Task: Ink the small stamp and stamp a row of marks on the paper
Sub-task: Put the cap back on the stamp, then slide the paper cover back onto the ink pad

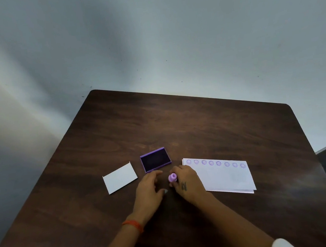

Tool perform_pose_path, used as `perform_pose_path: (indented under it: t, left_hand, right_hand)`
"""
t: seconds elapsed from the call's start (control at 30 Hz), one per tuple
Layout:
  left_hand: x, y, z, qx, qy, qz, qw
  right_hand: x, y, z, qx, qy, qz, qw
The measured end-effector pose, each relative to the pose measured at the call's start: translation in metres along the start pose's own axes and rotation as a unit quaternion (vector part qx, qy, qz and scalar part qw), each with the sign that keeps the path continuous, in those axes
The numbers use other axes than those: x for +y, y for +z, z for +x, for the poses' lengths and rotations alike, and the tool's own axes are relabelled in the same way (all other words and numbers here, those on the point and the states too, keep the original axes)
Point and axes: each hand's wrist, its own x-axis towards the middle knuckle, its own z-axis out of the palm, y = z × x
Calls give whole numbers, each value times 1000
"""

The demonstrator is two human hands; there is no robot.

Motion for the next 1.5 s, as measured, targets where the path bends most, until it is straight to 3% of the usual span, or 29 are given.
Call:
perform_pose_path:
  t: [0.2,0.4,0.57,0.7,1.0,1.2,1.5]
  left_hand:
    - [-2,-2,-3,1,1,-8,1000]
    - [1,-14,-5,40,25,-24,999]
    - [4,-39,-9,182,43,-3,982]
    - [-6,-64,-10,265,-24,-13,964]
    - [-49,-76,-14,236,-203,-36,950]
    - [-56,-75,-6,189,-245,-47,950]
    - [-57,-77,-1,208,-260,-64,941]
  right_hand:
    - [1,0,-1,-13,-44,-37,998]
    - [-7,-12,-4,102,-88,69,988]
    - [-38,-20,9,166,-157,94,969]
    - [-67,-7,19,139,-169,58,974]
    - [-87,55,31,-44,-121,-17,992]
    - [-89,73,37,-45,-97,-74,991]
    - [-86,75,36,-28,-105,-62,992]
